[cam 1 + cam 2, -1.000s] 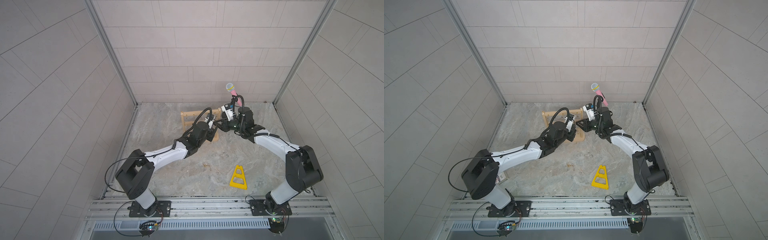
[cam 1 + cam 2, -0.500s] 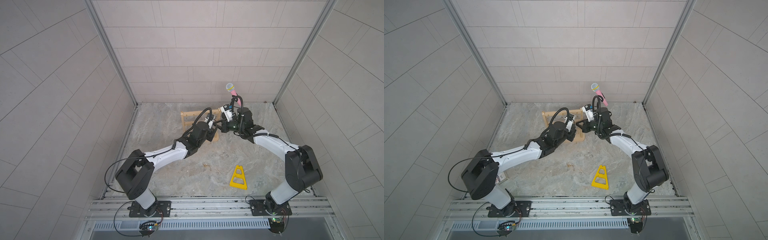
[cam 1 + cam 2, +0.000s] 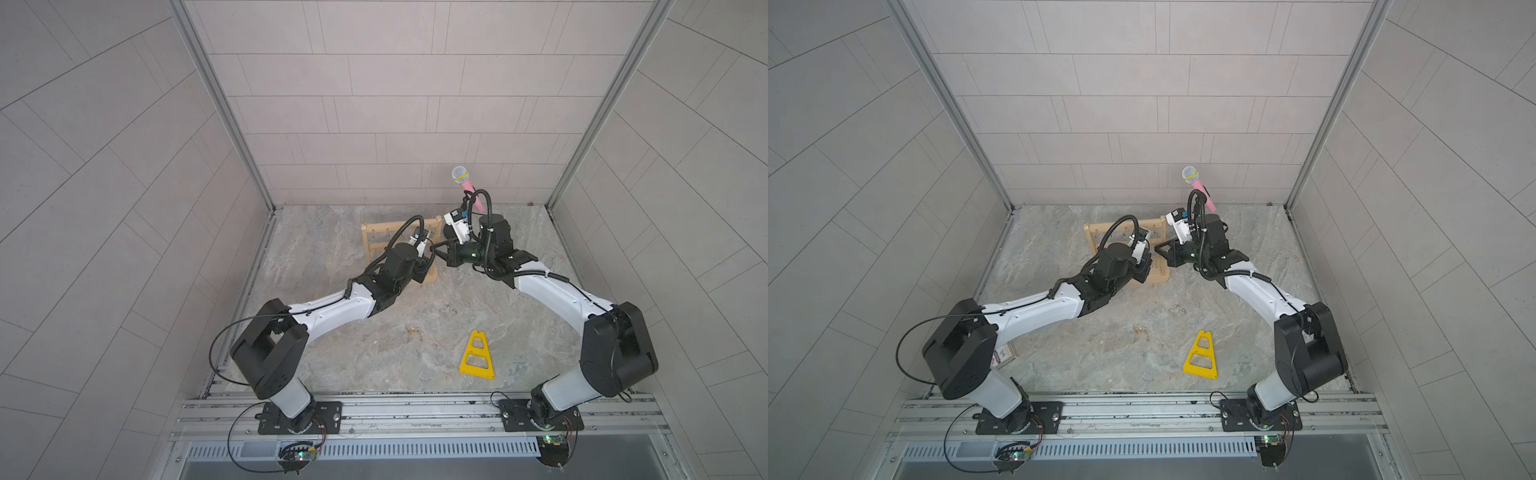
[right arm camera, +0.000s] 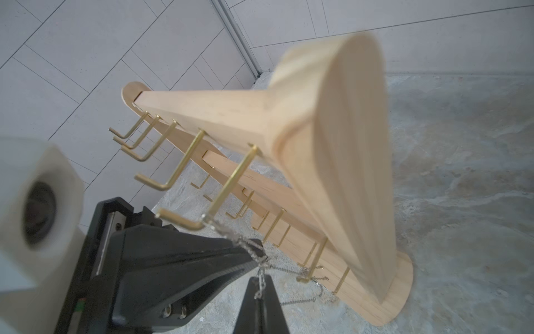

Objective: Hang the necklace on the jewelry display stand
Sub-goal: Hang the necklace on the stand.

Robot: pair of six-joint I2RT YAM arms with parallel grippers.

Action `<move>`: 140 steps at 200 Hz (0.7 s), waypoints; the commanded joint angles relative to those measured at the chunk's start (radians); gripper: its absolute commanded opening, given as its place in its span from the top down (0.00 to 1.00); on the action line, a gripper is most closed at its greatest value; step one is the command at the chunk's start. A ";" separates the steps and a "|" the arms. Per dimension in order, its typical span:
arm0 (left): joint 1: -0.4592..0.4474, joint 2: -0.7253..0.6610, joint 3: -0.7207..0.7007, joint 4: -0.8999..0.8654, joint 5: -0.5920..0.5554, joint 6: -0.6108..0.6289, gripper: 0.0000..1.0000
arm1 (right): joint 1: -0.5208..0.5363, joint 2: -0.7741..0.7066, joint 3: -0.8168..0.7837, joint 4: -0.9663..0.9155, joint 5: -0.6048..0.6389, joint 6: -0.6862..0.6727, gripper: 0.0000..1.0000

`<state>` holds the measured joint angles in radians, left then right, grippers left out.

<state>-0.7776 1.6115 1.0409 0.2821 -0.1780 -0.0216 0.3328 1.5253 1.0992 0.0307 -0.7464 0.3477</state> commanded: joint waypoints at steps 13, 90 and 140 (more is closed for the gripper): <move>-0.006 0.006 0.042 -0.013 0.000 0.035 1.00 | -0.008 -0.002 0.020 -0.007 0.028 -0.010 0.97; -0.021 0.051 0.080 -0.054 -0.037 0.061 1.00 | -0.017 0.012 0.024 0.063 0.068 0.030 0.96; -0.022 0.067 0.092 -0.068 -0.070 0.054 1.00 | -0.017 0.037 0.036 0.097 0.082 0.054 0.95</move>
<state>-0.7944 1.6638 1.1007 0.2295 -0.2157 0.0151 0.3195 1.5467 1.1080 0.0883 -0.6827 0.3832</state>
